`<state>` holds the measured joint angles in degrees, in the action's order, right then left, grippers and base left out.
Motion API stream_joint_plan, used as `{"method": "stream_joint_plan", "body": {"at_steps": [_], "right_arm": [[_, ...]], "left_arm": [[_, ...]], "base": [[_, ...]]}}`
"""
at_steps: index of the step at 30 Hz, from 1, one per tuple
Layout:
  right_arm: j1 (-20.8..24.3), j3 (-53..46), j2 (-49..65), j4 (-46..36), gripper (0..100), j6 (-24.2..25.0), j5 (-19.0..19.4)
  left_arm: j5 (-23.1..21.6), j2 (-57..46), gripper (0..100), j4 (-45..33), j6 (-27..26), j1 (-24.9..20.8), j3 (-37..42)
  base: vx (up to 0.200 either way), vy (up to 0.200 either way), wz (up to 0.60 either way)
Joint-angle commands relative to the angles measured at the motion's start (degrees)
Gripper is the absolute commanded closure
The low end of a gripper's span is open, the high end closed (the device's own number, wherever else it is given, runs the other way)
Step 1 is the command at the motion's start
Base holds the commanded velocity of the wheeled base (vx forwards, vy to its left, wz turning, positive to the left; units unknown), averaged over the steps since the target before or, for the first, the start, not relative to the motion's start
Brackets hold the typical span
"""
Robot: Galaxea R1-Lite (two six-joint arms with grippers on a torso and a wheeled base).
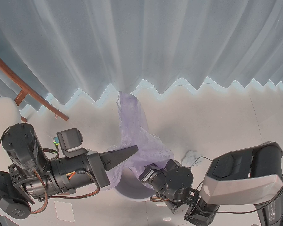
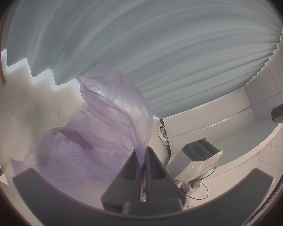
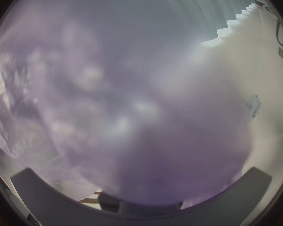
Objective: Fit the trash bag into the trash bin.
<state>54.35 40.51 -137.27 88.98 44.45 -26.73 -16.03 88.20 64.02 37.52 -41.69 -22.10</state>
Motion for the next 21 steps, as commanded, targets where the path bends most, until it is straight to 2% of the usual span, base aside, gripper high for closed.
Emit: {"method": "stream_joint_plan", "body": {"at_steps": [1,7,11,15,18,21], "right_arm": [[0.9,1.3,-3.1,1.0,100,0.6,0.7],[1.0,5.5,-5.6,0.9,100,0.6,1.6],[5.9,5.1,-4.7,0.8,100,1.6,2.2],[11.9,-4.4,2.3,0.8,100,4.2,2.7],[12.6,-10.7,7.5,0.8,100,4.8,3.7],[11.2,-16.8,12.1,0.9,100,4.8,4.4]], "left_arm": [[0.6,0.3,100,-0.2,0.0,0.0,0.0],[2.1,0.4,100,-0.4,0.0,0.0,-0.1],[3.2,0.5,100,-0.7,0.4,0.9,-0.8],[4.9,0.1,100,-3.2,0.4,1.0,-1.0],[6.2,-0.1,100,-6.3,0.3,1.0,-1.5],[7.4,-1.2,100,-9.0,0.1,1.0,-1.6]], "base": [[0.000,0.000,0.00],[0.000,0.000,0.00],[0.000,0.000,0.00],[0.000,0.000,0.00],[0.000,0.000,0.00],[0.000,0.000,0.00]]}}
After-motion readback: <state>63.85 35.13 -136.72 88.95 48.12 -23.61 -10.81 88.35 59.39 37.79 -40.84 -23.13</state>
